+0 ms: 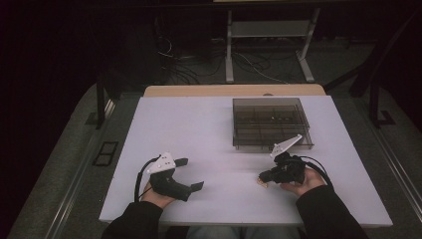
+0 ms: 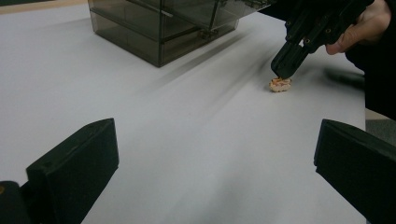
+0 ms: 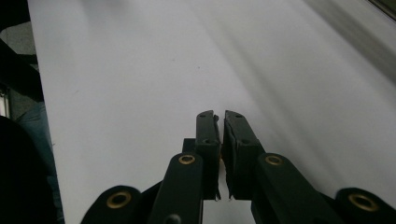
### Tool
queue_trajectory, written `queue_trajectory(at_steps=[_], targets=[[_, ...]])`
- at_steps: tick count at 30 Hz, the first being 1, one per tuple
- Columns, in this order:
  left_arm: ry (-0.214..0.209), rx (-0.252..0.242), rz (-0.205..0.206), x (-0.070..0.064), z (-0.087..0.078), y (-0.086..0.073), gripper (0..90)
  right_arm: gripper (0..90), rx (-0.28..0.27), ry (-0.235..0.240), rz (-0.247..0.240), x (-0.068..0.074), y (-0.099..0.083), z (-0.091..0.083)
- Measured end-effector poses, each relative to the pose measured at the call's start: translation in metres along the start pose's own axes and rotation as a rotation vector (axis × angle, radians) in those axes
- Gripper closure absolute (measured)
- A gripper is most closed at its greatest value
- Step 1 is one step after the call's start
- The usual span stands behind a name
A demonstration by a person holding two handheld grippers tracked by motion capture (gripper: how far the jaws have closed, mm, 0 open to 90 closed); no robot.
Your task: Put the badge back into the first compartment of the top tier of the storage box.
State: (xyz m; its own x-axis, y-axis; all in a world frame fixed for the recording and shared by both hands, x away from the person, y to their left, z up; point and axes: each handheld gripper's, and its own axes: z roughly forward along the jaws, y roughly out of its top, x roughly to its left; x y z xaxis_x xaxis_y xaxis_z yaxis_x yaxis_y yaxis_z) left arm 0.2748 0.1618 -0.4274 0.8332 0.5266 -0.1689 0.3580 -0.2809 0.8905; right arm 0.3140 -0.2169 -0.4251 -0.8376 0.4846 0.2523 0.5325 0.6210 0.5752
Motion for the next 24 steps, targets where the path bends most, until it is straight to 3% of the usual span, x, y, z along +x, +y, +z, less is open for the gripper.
queue_trajectory(at_steps=[24], targets=[[0.001,0.008,0.003,0.0,0.001,0.0,0.0,83.7,-0.044,0.032,0.002,0.006,0.01,-0.024]])
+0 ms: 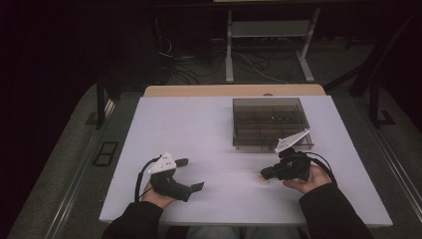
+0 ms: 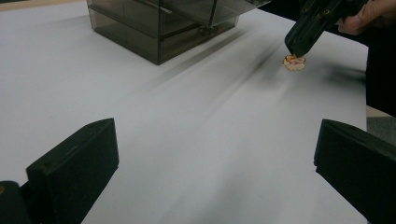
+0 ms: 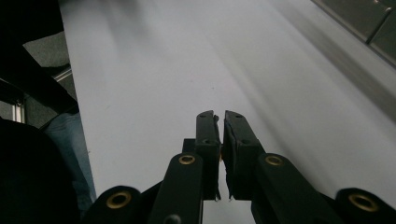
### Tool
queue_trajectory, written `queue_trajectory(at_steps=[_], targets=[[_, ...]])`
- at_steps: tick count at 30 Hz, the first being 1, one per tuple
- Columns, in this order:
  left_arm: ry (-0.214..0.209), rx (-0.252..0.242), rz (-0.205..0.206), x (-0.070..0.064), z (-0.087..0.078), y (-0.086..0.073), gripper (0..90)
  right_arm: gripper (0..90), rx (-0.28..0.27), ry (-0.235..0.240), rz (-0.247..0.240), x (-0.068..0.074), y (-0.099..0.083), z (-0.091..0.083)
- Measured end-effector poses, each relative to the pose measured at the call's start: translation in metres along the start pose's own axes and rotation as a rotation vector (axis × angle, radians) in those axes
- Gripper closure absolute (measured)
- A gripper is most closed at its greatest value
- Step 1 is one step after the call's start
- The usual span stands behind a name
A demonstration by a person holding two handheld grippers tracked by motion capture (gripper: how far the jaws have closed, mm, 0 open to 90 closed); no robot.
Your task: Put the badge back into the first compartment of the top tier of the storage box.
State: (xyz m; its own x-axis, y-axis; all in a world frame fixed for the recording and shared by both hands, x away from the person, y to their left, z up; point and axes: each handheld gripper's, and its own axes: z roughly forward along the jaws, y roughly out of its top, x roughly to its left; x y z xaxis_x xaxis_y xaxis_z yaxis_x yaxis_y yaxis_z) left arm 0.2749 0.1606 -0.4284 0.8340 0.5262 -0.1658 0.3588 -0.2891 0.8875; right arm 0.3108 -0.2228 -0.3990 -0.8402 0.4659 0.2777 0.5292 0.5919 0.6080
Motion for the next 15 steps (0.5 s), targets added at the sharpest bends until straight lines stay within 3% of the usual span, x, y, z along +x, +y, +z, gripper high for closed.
queue_trajectory(at_steps=[15], targets=[[0.003,0.003,0.002,0.0,0.0,0.0,0.0,83.6,0.015,0.004,-0.009,0.005,0.005,-0.013]])
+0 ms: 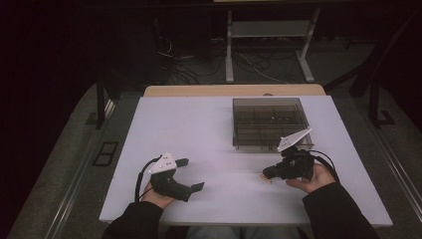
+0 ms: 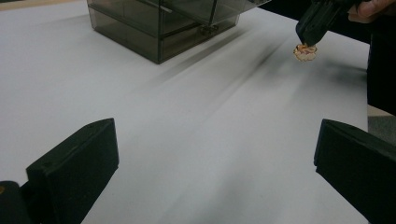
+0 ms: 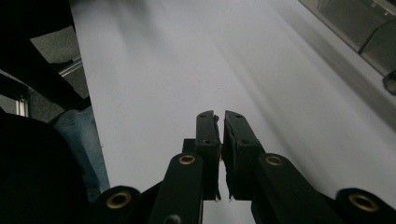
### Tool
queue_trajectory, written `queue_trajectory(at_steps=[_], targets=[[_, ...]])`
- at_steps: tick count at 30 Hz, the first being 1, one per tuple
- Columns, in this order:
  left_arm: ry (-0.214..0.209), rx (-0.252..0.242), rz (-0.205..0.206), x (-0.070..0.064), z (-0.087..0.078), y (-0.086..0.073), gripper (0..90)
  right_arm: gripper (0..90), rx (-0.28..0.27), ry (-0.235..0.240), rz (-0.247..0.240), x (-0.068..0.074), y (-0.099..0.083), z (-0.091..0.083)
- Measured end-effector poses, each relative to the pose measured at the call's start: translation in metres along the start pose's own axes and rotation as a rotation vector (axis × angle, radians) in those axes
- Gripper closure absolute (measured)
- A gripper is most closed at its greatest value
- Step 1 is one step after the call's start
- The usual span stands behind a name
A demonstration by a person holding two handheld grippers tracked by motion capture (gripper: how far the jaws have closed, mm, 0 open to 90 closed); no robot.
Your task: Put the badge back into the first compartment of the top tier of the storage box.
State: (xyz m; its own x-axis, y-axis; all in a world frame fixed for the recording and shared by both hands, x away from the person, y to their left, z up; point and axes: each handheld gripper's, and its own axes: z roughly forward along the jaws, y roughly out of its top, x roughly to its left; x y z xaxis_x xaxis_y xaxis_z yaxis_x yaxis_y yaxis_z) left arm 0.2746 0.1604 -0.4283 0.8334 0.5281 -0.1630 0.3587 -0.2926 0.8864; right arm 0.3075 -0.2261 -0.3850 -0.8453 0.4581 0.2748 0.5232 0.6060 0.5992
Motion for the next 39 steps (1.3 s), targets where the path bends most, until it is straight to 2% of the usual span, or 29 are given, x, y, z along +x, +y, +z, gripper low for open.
queue_trajectory(at_steps=[13,39], targets=[[0.0,0.001,0.006,0.0,0.0,0.0,0.0,83.7,-0.002,-0.013,-0.02,0.0,0.01,-0.014],[-0.002,0.003,0.008,0.0,0.0,0.0,0.0,83.7,0.012,-0.022,-0.058,0.002,0.038,-0.03]])
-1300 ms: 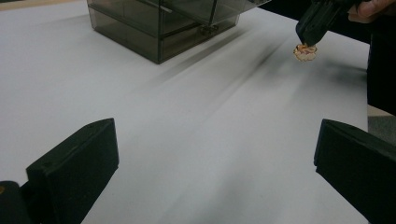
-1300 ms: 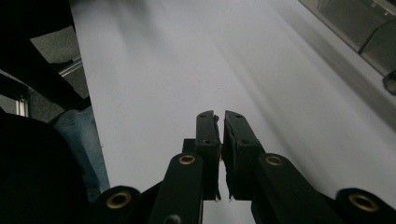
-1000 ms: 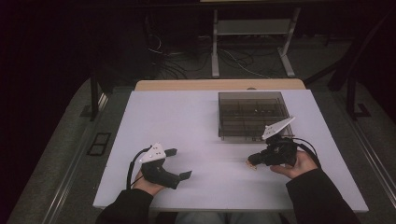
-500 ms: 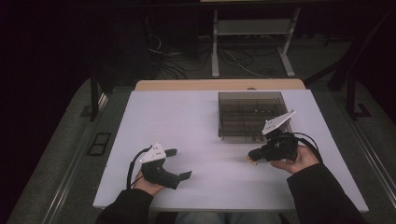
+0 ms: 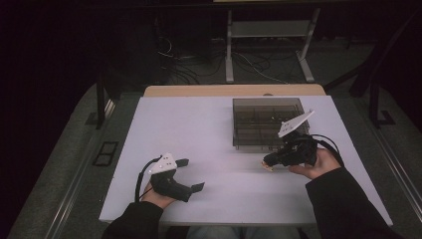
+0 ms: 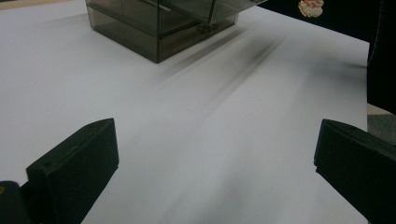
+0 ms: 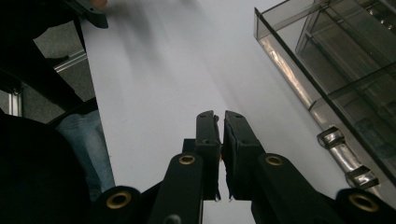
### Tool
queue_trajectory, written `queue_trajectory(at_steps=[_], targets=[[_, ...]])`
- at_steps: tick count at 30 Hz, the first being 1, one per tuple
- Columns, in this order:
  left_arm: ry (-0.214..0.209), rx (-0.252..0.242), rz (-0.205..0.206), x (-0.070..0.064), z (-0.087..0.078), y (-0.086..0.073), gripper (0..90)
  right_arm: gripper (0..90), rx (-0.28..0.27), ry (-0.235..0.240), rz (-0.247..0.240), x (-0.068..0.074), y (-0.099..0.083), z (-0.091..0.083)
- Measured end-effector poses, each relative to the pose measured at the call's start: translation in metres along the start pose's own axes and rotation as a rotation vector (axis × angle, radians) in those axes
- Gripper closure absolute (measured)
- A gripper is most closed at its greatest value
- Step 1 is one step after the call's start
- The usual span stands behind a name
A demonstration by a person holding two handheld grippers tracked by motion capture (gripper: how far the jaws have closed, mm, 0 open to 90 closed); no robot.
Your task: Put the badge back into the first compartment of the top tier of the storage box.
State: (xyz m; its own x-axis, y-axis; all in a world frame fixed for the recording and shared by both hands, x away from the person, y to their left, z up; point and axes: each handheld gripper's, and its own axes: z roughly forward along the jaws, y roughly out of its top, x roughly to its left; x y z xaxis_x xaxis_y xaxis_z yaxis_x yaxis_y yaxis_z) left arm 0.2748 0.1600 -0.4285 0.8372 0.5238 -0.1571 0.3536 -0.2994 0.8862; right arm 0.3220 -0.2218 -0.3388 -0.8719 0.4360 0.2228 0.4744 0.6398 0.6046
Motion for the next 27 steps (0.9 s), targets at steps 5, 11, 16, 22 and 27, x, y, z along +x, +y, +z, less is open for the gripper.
queue_trajectory(at_steps=[5,11,16,22,27], targets=[[0.0,-0.002,-0.003,0.0,0.0,0.0,0.0,83.7,-0.002,-0.002,-0.007,-0.001,0.006,-0.003],[-0.001,-0.002,-0.003,0.0,0.0,0.0,0.0,83.6,-0.013,-0.004,-0.01,-0.004,0.013,-0.006],[-0.003,0.001,0.001,0.0,0.0,0.0,0.0,83.7,-0.012,-0.005,-0.01,-0.006,0.018,-0.009],[-0.002,0.002,0.001,0.0,0.0,0.0,0.0,83.7,-0.014,-0.014,-0.009,-0.01,0.025,-0.012],[-0.003,0.003,0.002,0.0,0.0,0.0,0.0,83.7,-0.015,-0.019,-0.012,-0.012,0.032,-0.015]])
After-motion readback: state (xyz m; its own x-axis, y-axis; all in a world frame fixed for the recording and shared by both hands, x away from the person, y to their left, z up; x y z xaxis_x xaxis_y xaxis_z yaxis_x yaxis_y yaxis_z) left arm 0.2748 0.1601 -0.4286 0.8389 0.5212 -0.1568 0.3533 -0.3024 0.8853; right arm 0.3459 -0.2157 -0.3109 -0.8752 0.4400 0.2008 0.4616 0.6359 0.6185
